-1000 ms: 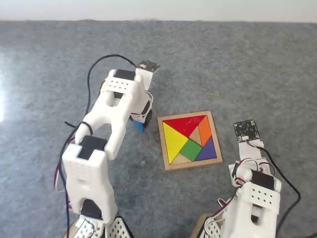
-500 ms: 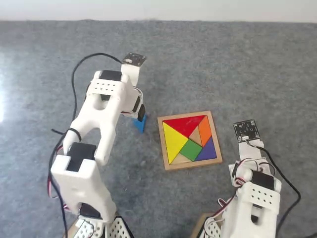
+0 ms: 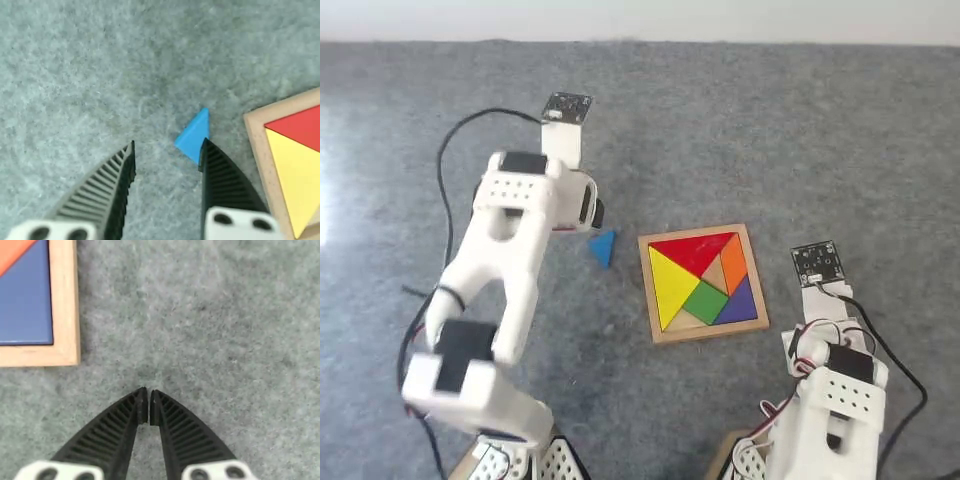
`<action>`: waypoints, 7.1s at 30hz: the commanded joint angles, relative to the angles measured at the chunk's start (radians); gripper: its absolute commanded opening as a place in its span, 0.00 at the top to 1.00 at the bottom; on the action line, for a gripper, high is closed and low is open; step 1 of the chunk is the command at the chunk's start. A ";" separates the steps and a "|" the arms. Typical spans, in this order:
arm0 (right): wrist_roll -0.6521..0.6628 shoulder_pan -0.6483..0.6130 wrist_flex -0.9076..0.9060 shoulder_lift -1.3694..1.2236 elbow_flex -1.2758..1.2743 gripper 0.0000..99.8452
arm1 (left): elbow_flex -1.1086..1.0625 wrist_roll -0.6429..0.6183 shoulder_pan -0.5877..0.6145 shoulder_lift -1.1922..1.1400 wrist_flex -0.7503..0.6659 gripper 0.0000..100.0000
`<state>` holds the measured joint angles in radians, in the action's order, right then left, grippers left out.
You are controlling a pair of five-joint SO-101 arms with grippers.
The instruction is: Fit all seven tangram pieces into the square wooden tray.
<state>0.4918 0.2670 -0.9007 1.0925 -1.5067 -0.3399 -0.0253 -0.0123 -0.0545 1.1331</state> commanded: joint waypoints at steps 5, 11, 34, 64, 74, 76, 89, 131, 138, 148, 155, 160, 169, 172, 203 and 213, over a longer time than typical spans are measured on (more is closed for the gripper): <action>-0.009 0.010 -0.010 0.024 0.008 0.97 | -0.326 -0.063 -0.051 0.287 -0.347 0.80; -0.015 0.010 -0.010 0.024 0.006 0.97 | -0.361 -0.064 -0.066 0.302 -0.408 0.80; -0.018 0.012 -0.008 0.024 0.008 0.97 | -0.363 -0.064 -0.064 0.302 -0.434 0.80; -0.018 0.008 -0.008 0.024 0.006 0.97 | -0.079 -0.005 -0.043 0.043 -0.084 0.80; -0.012 0.007 -0.008 0.024 0.006 0.97 | 0.193 0.046 -0.041 -0.247 0.060 0.83; -0.012 0.007 -0.008 0.024 0.006 0.97 | 0.220 0.048 -0.041 -0.259 0.074 0.83; -0.012 0.007 -0.008 0.024 0.006 0.97 | 0.217 0.077 -0.101 -0.272 0.115 0.78; -0.012 0.007 -0.008 0.024 0.005 0.97 | 0.193 0.044 -0.112 -0.365 0.060 0.87; -0.011 0.007 -0.008 0.024 0.005 0.97 | 0.180 0.043 -0.141 -0.354 0.083 0.89; -0.012 0.007 -0.008 0.024 0.005 0.97 | 0.182 0.051 -0.144 -0.262 0.127 0.89; -0.012 0.007 -0.008 0.024 0.005 0.97 | 0.093 0.051 -0.147 -0.170 0.092 0.89; -0.014 0.007 -0.008 0.024 0.005 0.97 | 0.091 0.072 -0.147 -0.181 0.087 0.87; -0.014 0.007 -0.008 0.024 0.005 0.97 | 0.157 0.075 -0.109 -0.270 0.080 0.81; -0.012 0.007 -0.008 0.024 0.005 0.97 | 0.186 0.078 -0.089 -0.310 0.080 0.81; -0.012 0.007 -0.008 0.024 0.005 0.97 | 0.199 0.072 -0.169 -0.261 0.172 0.89; -0.015 0.007 -0.008 0.024 0.005 0.97 | 0.005 0.083 -0.173 0.037 0.146 0.89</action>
<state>0.4856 0.2670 -0.9007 1.0925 -1.5067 -0.3245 0.0437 -0.1765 -0.1143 1.2958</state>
